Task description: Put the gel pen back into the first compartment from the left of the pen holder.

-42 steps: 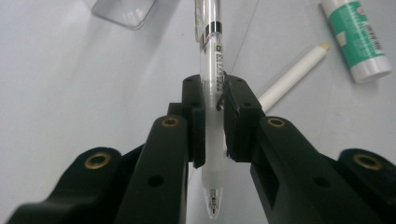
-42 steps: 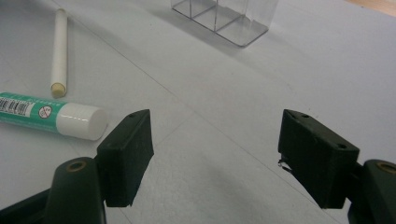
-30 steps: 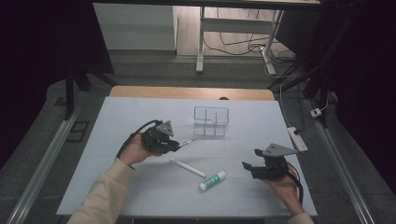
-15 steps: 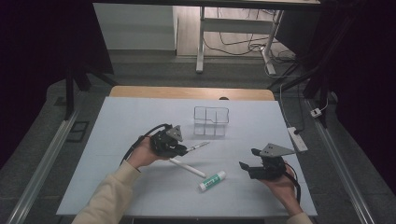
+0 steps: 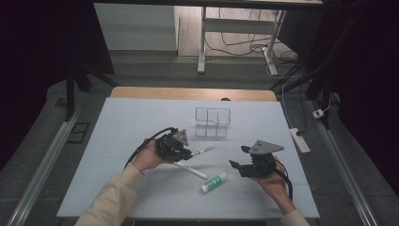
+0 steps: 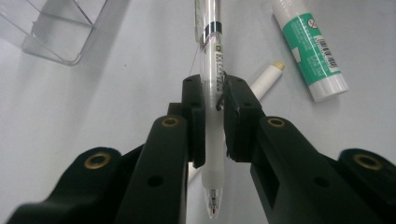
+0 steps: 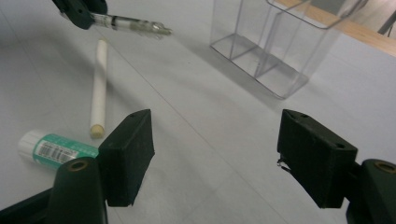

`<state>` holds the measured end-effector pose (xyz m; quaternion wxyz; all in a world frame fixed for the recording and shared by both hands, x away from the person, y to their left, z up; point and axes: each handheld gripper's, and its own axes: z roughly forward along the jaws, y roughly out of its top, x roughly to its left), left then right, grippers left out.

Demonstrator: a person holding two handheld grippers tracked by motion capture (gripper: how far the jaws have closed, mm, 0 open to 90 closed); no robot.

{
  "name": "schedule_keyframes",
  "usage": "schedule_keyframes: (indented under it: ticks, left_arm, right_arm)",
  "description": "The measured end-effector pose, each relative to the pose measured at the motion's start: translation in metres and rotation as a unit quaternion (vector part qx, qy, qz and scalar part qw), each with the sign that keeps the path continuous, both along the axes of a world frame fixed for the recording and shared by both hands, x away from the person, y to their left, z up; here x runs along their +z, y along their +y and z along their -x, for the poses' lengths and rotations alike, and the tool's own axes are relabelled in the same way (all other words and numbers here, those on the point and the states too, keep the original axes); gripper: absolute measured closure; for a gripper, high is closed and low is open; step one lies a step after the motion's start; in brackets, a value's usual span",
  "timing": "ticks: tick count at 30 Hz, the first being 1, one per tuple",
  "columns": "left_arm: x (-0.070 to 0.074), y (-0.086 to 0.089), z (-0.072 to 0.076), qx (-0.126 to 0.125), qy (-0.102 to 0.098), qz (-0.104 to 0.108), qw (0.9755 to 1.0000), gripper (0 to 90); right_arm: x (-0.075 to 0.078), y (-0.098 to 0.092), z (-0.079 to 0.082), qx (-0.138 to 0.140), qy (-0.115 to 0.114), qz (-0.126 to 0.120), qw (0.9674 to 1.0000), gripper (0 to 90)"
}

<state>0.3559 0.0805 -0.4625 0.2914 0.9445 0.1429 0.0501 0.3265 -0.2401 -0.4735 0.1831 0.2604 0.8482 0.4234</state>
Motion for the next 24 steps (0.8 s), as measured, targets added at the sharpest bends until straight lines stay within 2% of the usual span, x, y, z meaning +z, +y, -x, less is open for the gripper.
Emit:
schedule_keyframes:
  ticks: [16,24]
  left_arm:
    - [-0.004,-0.012,0.002,-0.007,0.005,-0.008,0.9999,79.1]
    - [-0.006,-0.015,0.002,-0.008,0.006,-0.015,0.9998,79.1]
  right_arm:
    - [0.005,0.023,-0.006,0.020,-0.007,0.002,0.9998,26.9]
    - [0.010,0.030,-0.009,0.027,-0.013,-0.006,0.9995,26.9]
